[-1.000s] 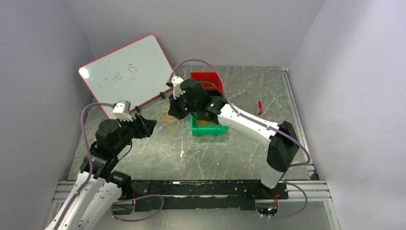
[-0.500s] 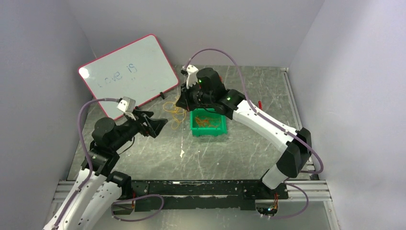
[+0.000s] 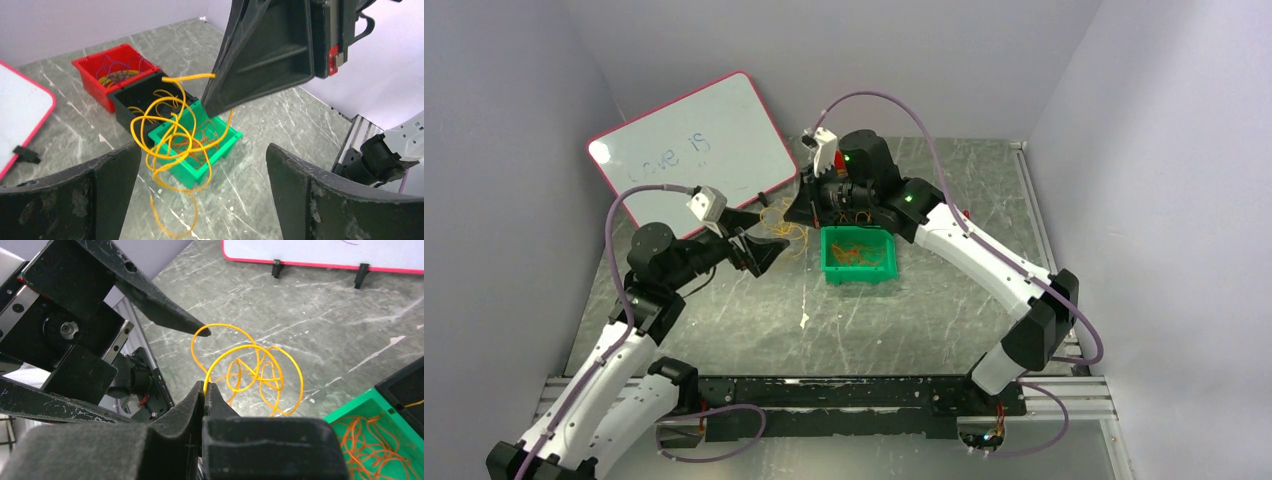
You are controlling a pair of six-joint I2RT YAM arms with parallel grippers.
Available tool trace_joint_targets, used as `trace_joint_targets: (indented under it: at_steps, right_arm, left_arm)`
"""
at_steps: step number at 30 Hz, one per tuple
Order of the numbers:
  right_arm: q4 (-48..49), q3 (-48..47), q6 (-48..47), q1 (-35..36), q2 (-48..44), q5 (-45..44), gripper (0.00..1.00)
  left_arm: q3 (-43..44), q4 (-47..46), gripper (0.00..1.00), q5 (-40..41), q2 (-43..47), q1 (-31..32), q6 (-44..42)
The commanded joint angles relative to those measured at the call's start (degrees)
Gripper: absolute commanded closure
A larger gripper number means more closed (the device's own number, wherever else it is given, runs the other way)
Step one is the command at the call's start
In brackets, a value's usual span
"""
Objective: Untangle the cables
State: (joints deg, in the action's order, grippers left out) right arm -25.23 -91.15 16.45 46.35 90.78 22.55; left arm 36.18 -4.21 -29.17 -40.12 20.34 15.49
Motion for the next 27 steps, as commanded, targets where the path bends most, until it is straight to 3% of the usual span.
trace_joint_targets:
  at_steps: [1, 19, 23, 27]
  right_arm:
    - [-1.0, -1.9, 1.6, -0.2, -1.4, 4.3, 1.00]
    - [1.4, -2.8, 4.2, -0.1, -2.9, 7.6, 1.00]
    - [2.4, -3.1, 5.1, -0.2, -2.6, 9.3, 1.00]
    - [3.8, -2.7, 6.1, -0.1, -2.7, 10.7, 1.00]
  left_arm:
    - [3.2, -7.7, 0.00, -3.1, -2.4, 0.3, -2.6]
    - [0.3, -15.9, 0.01, -1.3, -9.9, 3.2, -3.1]
    - [-0.2, -17.4, 0.08, -0.7, -11.1, 3.2, -2.4]
    - [0.0, -18.3, 0.23, -0.4, -12.9, 3.2, -1.6]
